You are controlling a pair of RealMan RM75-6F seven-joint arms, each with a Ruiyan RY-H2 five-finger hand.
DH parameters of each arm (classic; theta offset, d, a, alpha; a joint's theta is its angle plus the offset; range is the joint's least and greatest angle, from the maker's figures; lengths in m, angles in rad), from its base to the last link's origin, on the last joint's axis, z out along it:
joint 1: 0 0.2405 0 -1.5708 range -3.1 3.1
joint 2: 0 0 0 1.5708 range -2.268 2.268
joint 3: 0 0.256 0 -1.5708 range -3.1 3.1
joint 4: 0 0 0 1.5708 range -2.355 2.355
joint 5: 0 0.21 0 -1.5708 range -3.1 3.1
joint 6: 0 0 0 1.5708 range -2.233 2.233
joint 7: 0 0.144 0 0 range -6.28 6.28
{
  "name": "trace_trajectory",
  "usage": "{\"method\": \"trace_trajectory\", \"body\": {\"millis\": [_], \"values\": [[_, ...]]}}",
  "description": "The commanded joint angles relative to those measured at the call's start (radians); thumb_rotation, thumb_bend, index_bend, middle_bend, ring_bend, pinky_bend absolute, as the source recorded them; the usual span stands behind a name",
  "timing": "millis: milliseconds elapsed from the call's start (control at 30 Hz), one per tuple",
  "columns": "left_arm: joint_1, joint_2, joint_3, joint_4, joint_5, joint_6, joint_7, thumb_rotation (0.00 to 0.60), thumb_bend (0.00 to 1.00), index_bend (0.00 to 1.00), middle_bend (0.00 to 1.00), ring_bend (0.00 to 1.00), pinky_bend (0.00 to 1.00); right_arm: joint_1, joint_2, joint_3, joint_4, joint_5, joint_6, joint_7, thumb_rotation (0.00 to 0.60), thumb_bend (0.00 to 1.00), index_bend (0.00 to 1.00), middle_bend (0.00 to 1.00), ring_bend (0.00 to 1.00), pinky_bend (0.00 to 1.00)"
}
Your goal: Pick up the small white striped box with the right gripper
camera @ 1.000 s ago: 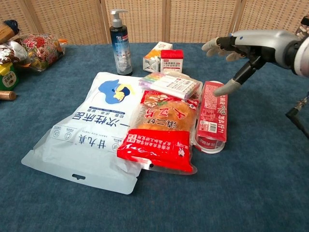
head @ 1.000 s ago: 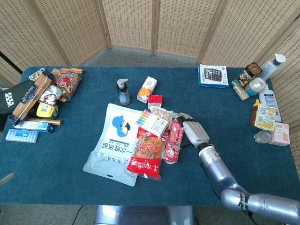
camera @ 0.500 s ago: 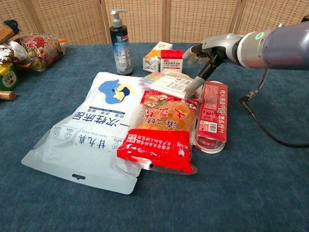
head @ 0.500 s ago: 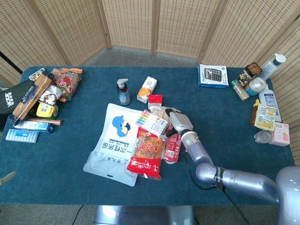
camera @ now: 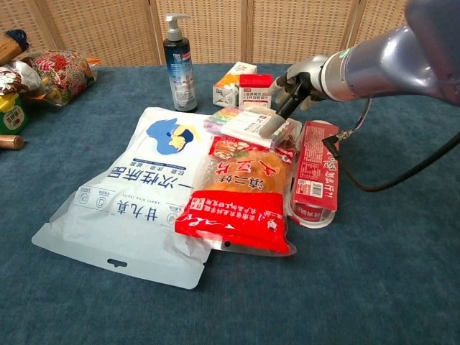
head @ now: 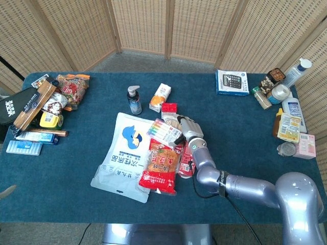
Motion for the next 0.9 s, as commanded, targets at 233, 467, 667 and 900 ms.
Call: {"method": "trace_trajectory", "body": {"millis": [233, 467, 667, 900], "values": [[0.0, -0.001, 0.0, -0.001, 0.004, -0.001, 0.005, 0.6, 0.06, 0.11, 0.0, 0.0, 0.0, 0.031, -0.002, 0.02, -0.036, 0.052, 0.067, -0.044, 0.6, 0.0, 0.0, 0.0, 0.0, 0.0], [0.0, -0.001, -0.002, 0.001, 0.003, -0.002, 0.003, 0.6, 0.06, 0.11, 0.0, 0.0, 0.0, 0.053, 0.027, 0.046, -0.1, 0.096, 0.122, -0.091, 0.6, 0.0, 0.0, 0.0, 0.0, 0.0], [0.0, 0.0, -0.001, 0.002, 0.009, 0.003, 0.0, 0.6, 0.06, 0.11, 0.0, 0.0, 0.0, 0.082, 0.013, 0.063, -0.117, 0.168, 0.157, -0.141, 0.6, 0.0, 0.0, 0.0, 0.0, 0.0], [0.004, 0.001, -0.004, 0.009, 0.005, 0.012, -0.011, 0.6, 0.06, 0.11, 0.0, 0.0, 0.0, 0.105, -0.027, 0.08, -0.082, 0.23, 0.166, -0.189, 0.6, 0.0, 0.0, 0.0, 0.0, 0.0]]}}
